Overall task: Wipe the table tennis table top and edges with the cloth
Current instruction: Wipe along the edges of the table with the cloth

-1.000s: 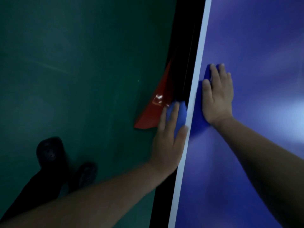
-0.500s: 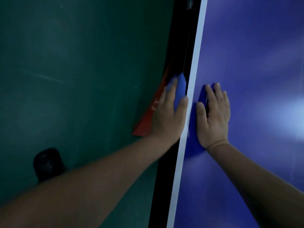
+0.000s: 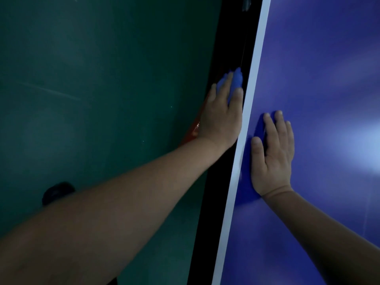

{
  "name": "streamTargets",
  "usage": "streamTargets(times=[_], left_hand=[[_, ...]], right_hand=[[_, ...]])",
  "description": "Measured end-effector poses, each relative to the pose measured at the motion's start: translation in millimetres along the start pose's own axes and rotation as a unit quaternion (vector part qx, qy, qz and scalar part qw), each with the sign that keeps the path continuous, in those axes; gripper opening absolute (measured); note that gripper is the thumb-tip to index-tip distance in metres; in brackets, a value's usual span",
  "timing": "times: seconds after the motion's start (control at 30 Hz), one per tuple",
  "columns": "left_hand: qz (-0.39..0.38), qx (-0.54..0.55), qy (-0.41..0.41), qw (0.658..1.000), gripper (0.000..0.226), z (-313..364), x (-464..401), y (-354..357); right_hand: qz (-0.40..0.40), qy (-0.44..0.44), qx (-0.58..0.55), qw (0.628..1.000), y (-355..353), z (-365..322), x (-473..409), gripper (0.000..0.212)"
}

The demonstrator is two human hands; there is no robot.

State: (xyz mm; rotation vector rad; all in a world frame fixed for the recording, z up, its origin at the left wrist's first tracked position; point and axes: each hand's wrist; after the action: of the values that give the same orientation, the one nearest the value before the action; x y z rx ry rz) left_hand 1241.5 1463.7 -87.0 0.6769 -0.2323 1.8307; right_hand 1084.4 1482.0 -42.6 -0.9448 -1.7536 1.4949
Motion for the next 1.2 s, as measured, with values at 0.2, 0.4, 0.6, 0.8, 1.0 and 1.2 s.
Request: streamTargets(times=[0.2,0.4,0.6,0.8,1.0,1.2], left_hand=[[-0.042,-0.010,-0.038,0.998,0.054,-76.0,144.6,-7.2],[-0.002,-0.050,-0.025,0.998,0.058,-41.7,78.4,-2.5],[-0.014,0.053,-0.073,0.996,0.060,14.5,-10.7,-5.6],[-0.104,0.008,-0.055,0.993,0.069,-69.0,98.5,-21.0],[-0.023,-0.059,-0.035,0.997,0.077,-27.2,63.2,-2.1],[-0.016,-0.051,-0.011,0.999,0.065,46.6,-53.2,-1.9]], right_hand=[[-0.001,-0.003,-0.003,1.000,0.4,0.3,0.8,0.059],[-0.004,-0.002,-0.002,1.000,0.1,0.7,0.2,0.059],[-0.001,0.001,0.000,1.000,-0.8,0.3,-0.8,0.059],[-0.002,0.006,-0.007,1.000,-2.3,-1.6,-0.9,0.057],[-0.019,0.006,-0.007,1.000,-15.0,-2.9,-14.9,0.058],[0.010,-0.061,-0.049,0.997,-20.0,18.0,-133.8,0.047]])
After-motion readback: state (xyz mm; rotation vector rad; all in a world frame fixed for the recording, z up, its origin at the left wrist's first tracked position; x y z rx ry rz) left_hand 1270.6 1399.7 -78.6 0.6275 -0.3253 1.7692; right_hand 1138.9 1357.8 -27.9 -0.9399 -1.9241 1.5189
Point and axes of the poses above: each hand's wrist, its own x-axis away from the middle knuckle, its own y-axis out of the palm, z = x × y, and after that the axes turned 14 degrees about -y, right-handed
